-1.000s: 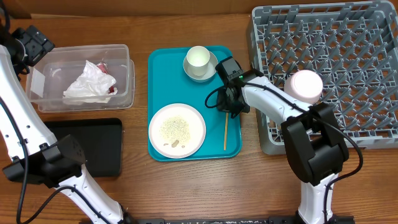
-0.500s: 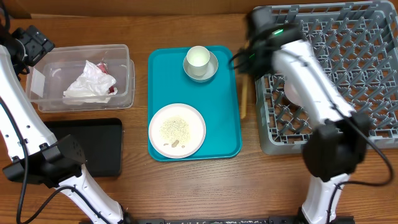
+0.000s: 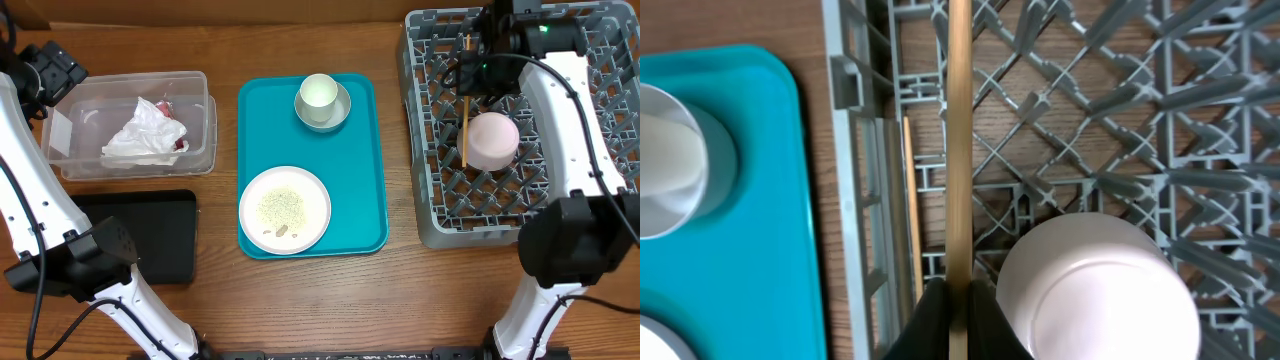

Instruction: Sort waste into correct bins and load items into the dishwasher

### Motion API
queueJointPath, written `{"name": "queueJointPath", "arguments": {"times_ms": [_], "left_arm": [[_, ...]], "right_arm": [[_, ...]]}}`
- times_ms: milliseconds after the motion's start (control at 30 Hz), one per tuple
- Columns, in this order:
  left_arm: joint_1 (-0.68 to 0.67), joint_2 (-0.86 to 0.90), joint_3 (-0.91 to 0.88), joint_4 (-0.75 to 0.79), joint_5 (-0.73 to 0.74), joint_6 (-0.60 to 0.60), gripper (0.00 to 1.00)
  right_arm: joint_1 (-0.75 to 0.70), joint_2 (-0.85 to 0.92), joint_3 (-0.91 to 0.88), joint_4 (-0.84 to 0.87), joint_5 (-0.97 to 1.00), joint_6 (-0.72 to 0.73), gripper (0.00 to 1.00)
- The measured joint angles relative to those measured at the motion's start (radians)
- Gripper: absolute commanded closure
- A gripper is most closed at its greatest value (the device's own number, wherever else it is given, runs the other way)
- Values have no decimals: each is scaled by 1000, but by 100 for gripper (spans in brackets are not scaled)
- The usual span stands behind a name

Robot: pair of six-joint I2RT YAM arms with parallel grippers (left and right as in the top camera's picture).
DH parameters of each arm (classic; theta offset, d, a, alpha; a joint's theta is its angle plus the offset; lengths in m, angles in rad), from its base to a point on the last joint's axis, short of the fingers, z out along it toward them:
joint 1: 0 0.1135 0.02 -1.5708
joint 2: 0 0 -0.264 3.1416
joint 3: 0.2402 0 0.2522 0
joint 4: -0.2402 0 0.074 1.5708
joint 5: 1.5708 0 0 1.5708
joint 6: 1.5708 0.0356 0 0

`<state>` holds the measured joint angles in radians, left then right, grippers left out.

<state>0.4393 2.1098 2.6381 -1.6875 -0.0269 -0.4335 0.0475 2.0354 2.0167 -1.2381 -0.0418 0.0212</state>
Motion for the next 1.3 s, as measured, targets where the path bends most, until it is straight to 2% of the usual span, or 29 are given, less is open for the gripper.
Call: {"name": "queueJointPath", "arguments": {"times_ms": [200,267,333,367,400,433,667,733,800,833,933,1033,1100,1200,1300], "left_arm": [[0,0,0,0,0,0,0],[0,0,0,0,0,0,0],[0,0,0,0,0,0,0],[0,0,0,0,0,0,0],[0,0,0,0,0,0,0],[0,0,0,0,0,0,0],[0,0,0,0,0,0,0],[0,0,0,0,0,0,0],[0,0,0,0,0,0,0],[0,0,0,0,0,0,0],[0,0,0,0,0,0,0],[0,0,0,0,0,0,0],[0,0,0,0,0,0,0],[0,0,0,0,0,0,0],[0,0,0,0,0,0,0]], "right_arm": [[1,64,-1,5,-38,-18,93],[1,74,-3,7,-56,-19,80],[4,77,-6,5,-70,-18,73],[6,77,-6,3,-78,-22,66],[8,77,-6,1,-84,-17,53],[11,77,-6,-3,-88,-16,47],[44,77,-6,-73,-122,-6,36],[55,77,1,-97,-130,12,26],[68,77,26,-110,-161,42,5],[72,77,43,-111,-197,54,0],[78,75,98,-83,-383,69,0],[84,56,117,41,-596,101,0],[92,46,125,102,-669,135,0],[135,37,131,136,-665,190,0],[237,35,131,136,-512,240,0]]}}
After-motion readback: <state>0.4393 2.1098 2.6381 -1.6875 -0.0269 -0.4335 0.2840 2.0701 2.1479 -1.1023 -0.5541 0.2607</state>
